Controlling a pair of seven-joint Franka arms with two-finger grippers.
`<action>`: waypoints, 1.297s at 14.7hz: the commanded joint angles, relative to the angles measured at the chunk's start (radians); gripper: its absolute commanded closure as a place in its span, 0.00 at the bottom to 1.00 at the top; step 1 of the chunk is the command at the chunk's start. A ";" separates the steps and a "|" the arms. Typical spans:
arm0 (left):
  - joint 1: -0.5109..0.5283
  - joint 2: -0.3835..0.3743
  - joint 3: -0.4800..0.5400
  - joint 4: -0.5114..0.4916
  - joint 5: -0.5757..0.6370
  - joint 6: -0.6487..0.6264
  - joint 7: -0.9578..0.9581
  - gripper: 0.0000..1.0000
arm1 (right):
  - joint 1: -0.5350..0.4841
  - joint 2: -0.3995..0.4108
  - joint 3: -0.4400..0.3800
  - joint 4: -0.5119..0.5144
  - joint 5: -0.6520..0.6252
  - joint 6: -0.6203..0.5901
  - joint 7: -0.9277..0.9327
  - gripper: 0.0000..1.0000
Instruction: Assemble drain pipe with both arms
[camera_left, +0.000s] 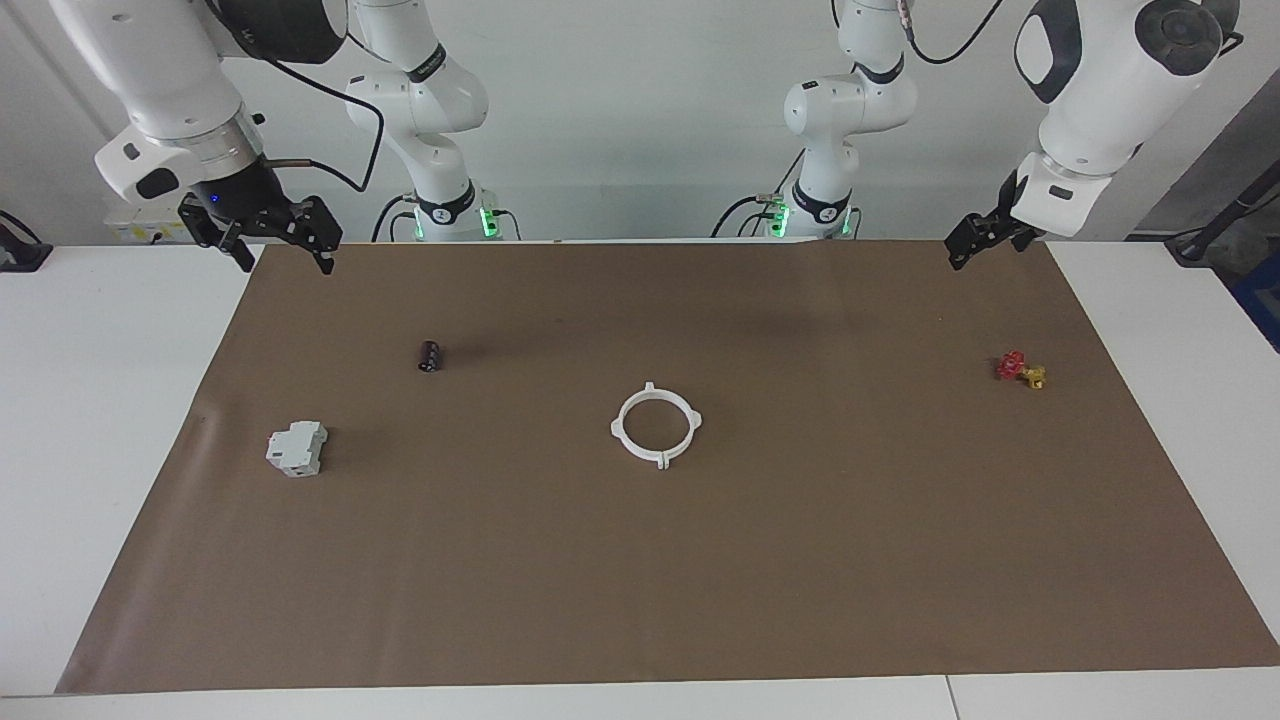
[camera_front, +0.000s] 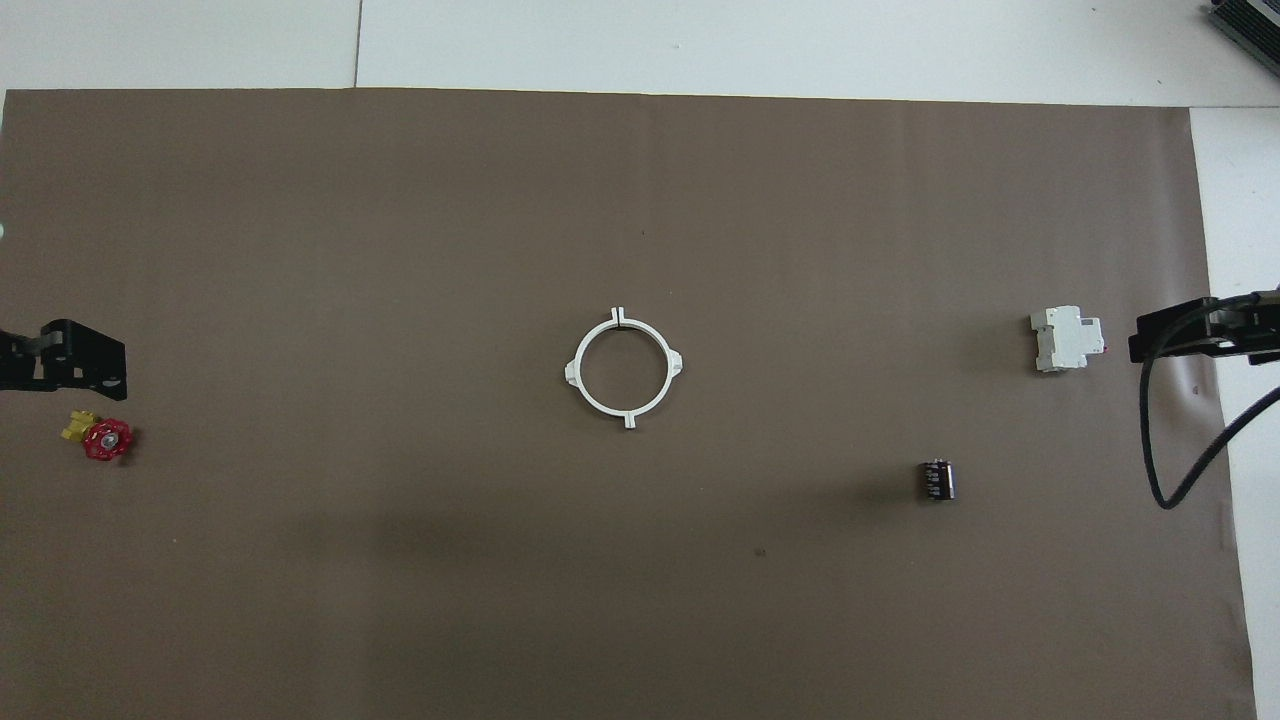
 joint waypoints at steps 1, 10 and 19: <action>-0.101 -0.032 0.093 -0.030 -0.020 0.008 0.036 0.00 | -0.003 -0.007 0.002 0.000 -0.009 -0.010 -0.023 0.00; -0.104 -0.032 0.096 -0.013 -0.094 0.086 0.087 0.00 | -0.003 -0.007 0.002 0.000 -0.009 -0.010 -0.023 0.00; -0.095 -0.031 0.110 -0.014 -0.085 0.172 0.100 0.00 | -0.003 -0.007 0.002 0.000 -0.009 -0.010 -0.023 0.00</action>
